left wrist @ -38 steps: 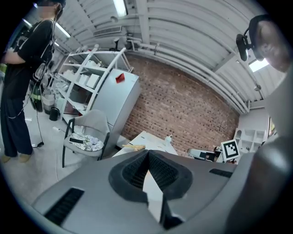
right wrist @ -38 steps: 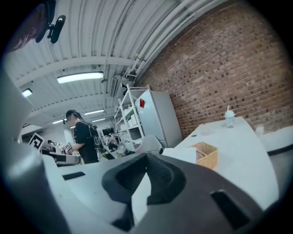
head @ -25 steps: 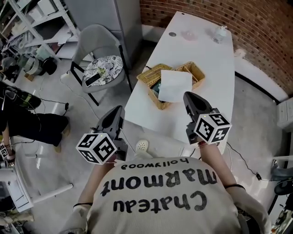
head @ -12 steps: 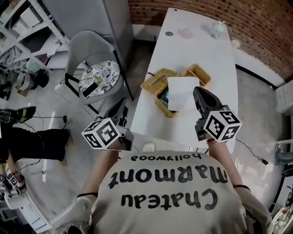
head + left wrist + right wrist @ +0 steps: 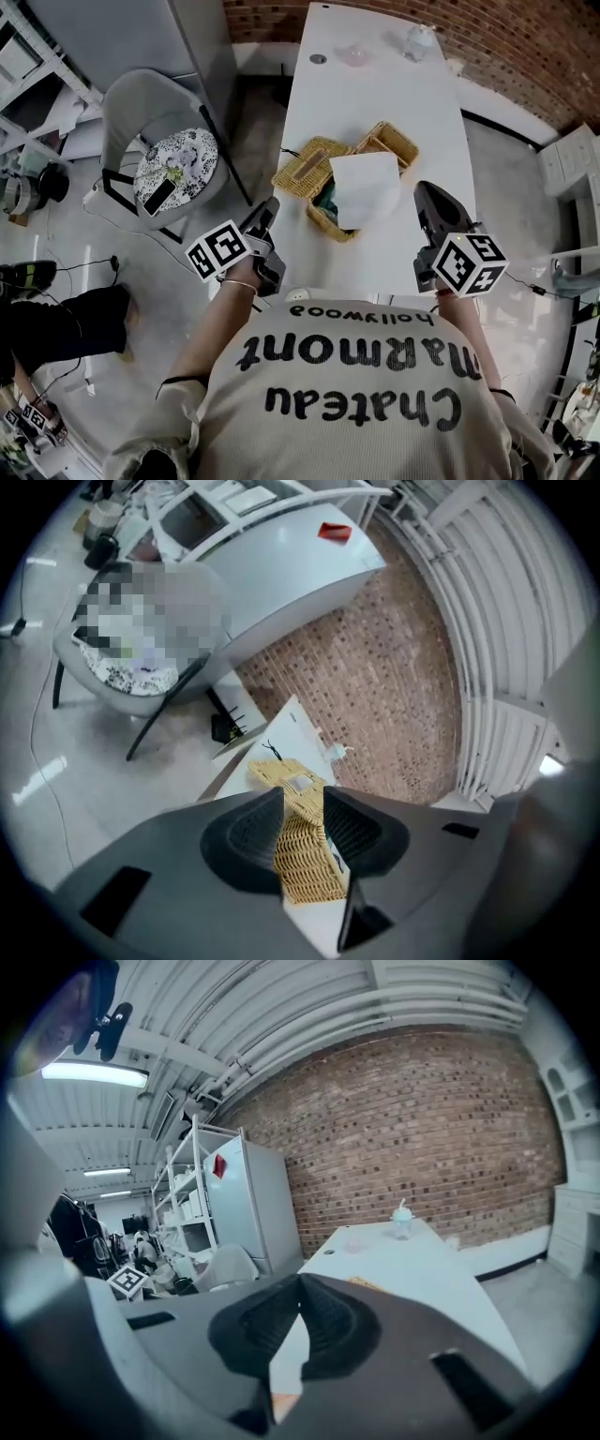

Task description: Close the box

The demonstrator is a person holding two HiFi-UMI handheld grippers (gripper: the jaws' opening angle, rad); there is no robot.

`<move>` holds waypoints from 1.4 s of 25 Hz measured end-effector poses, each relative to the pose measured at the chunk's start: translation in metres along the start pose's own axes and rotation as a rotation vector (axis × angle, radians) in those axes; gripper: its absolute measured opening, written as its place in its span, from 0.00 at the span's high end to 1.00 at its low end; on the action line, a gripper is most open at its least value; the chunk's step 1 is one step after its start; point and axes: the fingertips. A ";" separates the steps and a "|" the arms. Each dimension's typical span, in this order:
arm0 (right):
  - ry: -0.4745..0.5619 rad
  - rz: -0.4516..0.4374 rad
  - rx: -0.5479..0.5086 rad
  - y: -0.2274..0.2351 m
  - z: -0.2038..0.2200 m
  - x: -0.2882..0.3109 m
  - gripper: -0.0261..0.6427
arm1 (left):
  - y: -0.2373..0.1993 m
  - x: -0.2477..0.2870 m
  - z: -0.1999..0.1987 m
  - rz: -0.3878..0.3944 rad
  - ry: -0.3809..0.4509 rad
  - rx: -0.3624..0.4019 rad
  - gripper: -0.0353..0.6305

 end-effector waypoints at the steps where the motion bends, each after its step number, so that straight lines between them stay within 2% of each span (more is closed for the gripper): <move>1: -0.004 0.017 0.003 0.003 0.002 -0.002 0.96 | -0.004 0.007 0.002 0.010 -0.015 -0.036 0.74; 9: -0.020 0.119 0.033 0.024 0.014 -0.014 0.96 | -0.031 0.049 0.008 0.037 -0.084 -0.216 0.70; 14: -0.022 0.166 0.051 0.033 0.015 -0.015 0.96 | -0.039 0.065 0.005 0.043 -0.110 -0.267 0.71; 29: -0.008 0.205 0.091 0.039 0.015 -0.005 0.96 | -0.045 0.081 -0.007 0.059 -0.146 -0.256 0.74; 35: -0.002 0.202 0.112 0.039 0.019 0.000 0.96 | -0.039 0.079 -0.015 0.081 -0.131 -0.213 0.77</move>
Point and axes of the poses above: the fingertips, and each gripper's own axes: x forward along the fingers, y to its right, z out of its underside, and after that the axes turned 8 degrees about -y, right-handed
